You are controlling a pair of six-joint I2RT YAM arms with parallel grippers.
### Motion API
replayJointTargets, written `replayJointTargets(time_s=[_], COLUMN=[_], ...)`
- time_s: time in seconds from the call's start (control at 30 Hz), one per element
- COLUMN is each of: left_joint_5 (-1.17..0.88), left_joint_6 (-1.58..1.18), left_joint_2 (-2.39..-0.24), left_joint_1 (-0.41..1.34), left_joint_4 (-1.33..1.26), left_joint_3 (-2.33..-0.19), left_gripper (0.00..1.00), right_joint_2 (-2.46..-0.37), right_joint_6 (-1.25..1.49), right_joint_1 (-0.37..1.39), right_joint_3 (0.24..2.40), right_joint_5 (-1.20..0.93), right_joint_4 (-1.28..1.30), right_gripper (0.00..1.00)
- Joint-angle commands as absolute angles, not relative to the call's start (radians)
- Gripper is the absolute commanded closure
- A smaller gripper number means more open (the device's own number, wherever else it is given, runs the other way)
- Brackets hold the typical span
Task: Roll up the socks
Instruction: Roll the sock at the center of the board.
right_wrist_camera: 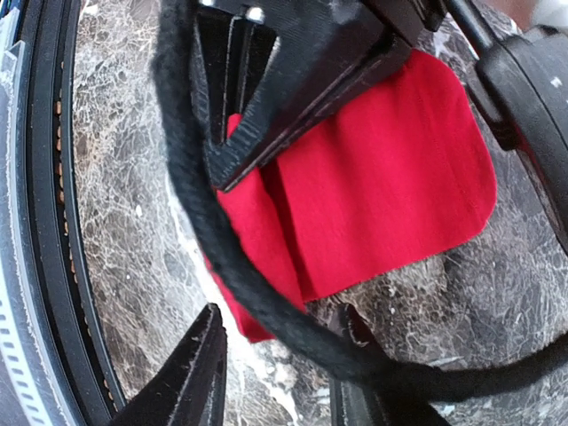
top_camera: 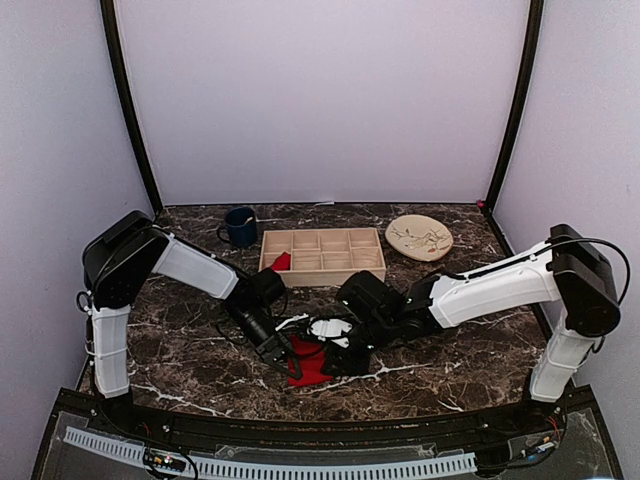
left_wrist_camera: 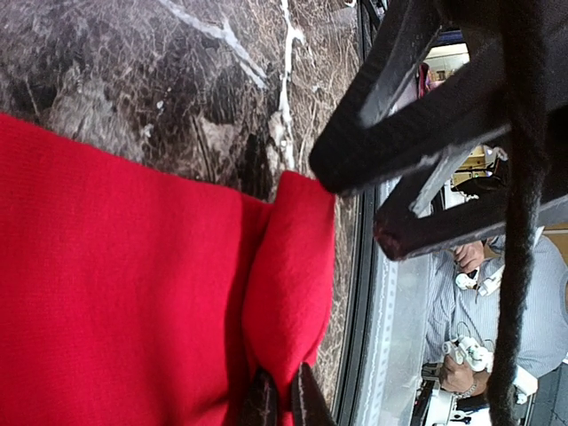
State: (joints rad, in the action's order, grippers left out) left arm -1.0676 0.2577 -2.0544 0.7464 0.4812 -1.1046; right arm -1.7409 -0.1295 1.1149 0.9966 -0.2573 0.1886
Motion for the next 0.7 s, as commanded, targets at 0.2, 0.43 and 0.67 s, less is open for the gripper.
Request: replayJointTargets(time_s=[0.2, 0.43, 0.67], left_joint_5=[-1.060, -1.075, -1.081], left_joint_6=[0.266, 0.270, 0.273], left_joint_2=[-2.081, -2.083, -2.082], left_joint_1=[0.736, 0.734, 0.733], left_joint_4=[0.528, 0.532, 0.532], left_joint_3=[-1.106, -1.103, -1.102], left_gripper=[1.00, 1.00, 1.00], right_joint_2=[-1.788, -1.823, -1.849], right_joint_6=[-0.168, -0.184, -0.192], right_joint_1=[1.147, 1.150, 1.150], right_joint_3=[1.037, 1.056, 1.069], right_joint_5=[-0.247, -0.244, -0.252], right_joint_4=[0.201, 0.202, 0.203], right_gripper=[0.62, 0.61, 0.61])
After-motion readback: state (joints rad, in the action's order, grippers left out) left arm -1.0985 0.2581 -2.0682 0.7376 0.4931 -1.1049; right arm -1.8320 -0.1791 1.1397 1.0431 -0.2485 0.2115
